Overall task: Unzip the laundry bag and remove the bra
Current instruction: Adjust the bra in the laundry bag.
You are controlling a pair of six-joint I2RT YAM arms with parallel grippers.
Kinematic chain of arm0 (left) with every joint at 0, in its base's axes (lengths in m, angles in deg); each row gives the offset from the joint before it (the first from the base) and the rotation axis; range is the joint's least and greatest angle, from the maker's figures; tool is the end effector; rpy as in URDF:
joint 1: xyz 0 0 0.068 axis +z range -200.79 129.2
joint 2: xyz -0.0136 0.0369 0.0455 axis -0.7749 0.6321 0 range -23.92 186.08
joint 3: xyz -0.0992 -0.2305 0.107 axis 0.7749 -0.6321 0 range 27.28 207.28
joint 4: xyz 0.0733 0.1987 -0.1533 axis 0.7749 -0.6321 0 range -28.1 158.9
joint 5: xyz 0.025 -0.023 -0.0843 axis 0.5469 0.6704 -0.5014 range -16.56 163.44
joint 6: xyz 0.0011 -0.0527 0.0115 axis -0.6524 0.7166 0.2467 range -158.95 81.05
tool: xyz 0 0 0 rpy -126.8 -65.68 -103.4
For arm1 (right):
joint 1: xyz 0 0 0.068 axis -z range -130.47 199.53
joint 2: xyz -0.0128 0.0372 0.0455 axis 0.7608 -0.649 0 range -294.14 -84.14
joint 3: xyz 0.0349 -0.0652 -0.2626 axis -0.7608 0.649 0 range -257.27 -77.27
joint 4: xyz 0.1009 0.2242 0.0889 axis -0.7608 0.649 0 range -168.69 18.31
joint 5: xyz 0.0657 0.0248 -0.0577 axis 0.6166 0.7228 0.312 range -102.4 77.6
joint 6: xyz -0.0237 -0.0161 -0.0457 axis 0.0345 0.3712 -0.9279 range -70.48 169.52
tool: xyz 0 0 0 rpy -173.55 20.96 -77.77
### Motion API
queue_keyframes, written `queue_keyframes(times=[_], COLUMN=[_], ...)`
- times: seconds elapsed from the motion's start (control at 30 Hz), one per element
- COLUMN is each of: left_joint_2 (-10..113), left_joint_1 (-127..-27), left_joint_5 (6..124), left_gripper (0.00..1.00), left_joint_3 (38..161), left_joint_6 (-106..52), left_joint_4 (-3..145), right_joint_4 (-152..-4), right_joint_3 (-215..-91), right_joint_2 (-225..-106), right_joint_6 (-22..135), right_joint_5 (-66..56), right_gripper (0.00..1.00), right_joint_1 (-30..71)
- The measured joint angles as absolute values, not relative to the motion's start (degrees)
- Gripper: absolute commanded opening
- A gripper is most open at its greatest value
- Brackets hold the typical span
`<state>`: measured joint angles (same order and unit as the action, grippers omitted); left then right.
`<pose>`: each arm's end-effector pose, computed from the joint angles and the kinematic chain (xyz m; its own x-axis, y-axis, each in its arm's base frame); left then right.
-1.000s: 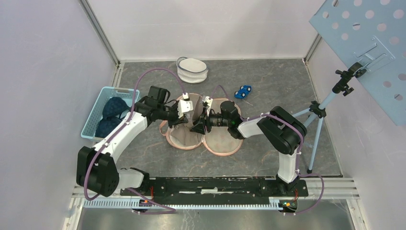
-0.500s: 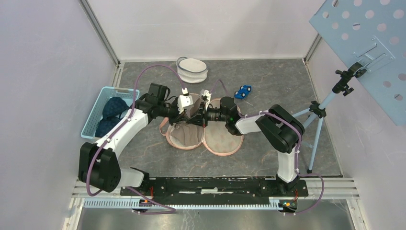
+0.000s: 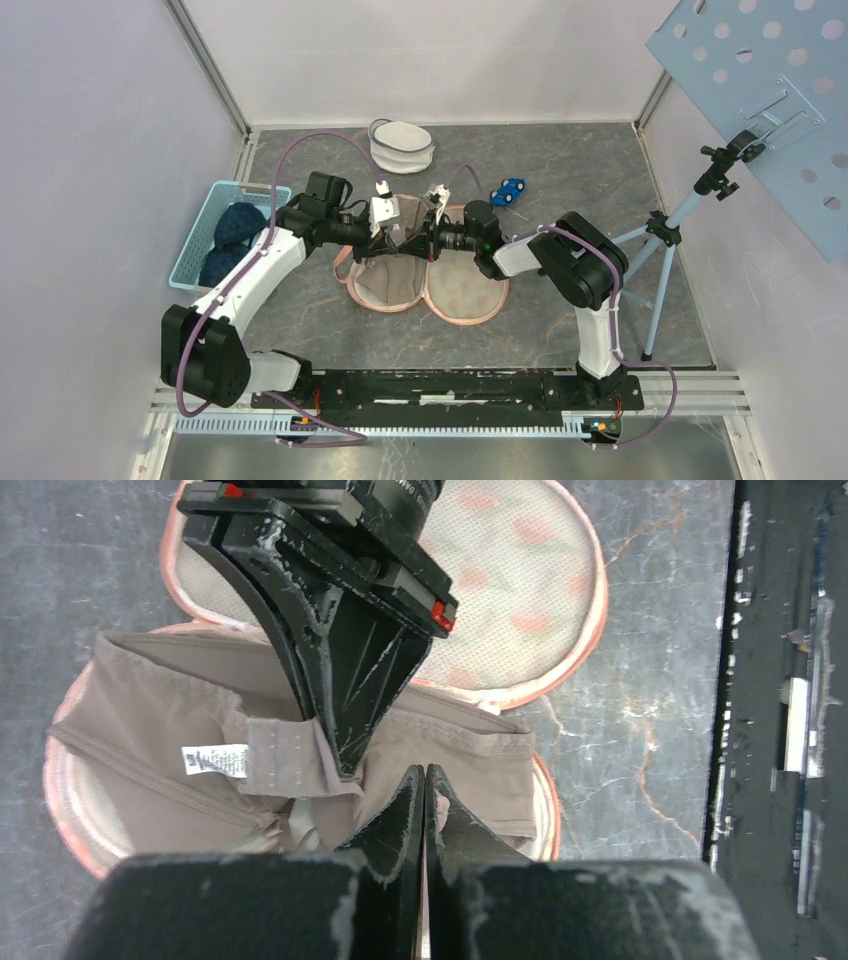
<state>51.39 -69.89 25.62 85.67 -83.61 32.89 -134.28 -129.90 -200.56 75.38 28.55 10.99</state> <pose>0.2407 -0.1114 0.2769 -0.0851 0.5289 -0.8444 0.9865 0.1640 0.0033 0.2980 0.2670 0.1421 -0.5271 0.0015 -0.8498 -0.8313 0.2066 0.5160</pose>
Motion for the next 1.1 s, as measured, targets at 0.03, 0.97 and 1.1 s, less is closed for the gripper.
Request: queue_keyframes(times=[0.03, 0.97, 1.1], left_joint_2=[51.21, 53.51, 54.14], left_joint_1=[-69.89, -69.89, -69.89], left_joint_5=[25.75, 30.89, 30.89], left_gripper=[0.30, 0.24, 0.20], left_joint_3=[85.65, 83.20, 83.26], left_joint_6=[-83.61, -94.19, -94.39], left_joint_4=[33.00, 33.70, 32.93], right_joint_4=[-134.87, -144.46, -143.33], right_joint_3=[-129.85, -126.49, -125.76], right_joint_2=[-200.56, -199.27, -198.38], right_joint_6=[76.04, 83.73, 81.04], right_joint_5=[28.60, 34.19, 34.28], right_gripper=[0.00, 0.20, 0.26], right_joint_1=[11.14, 9.07, 8.96])
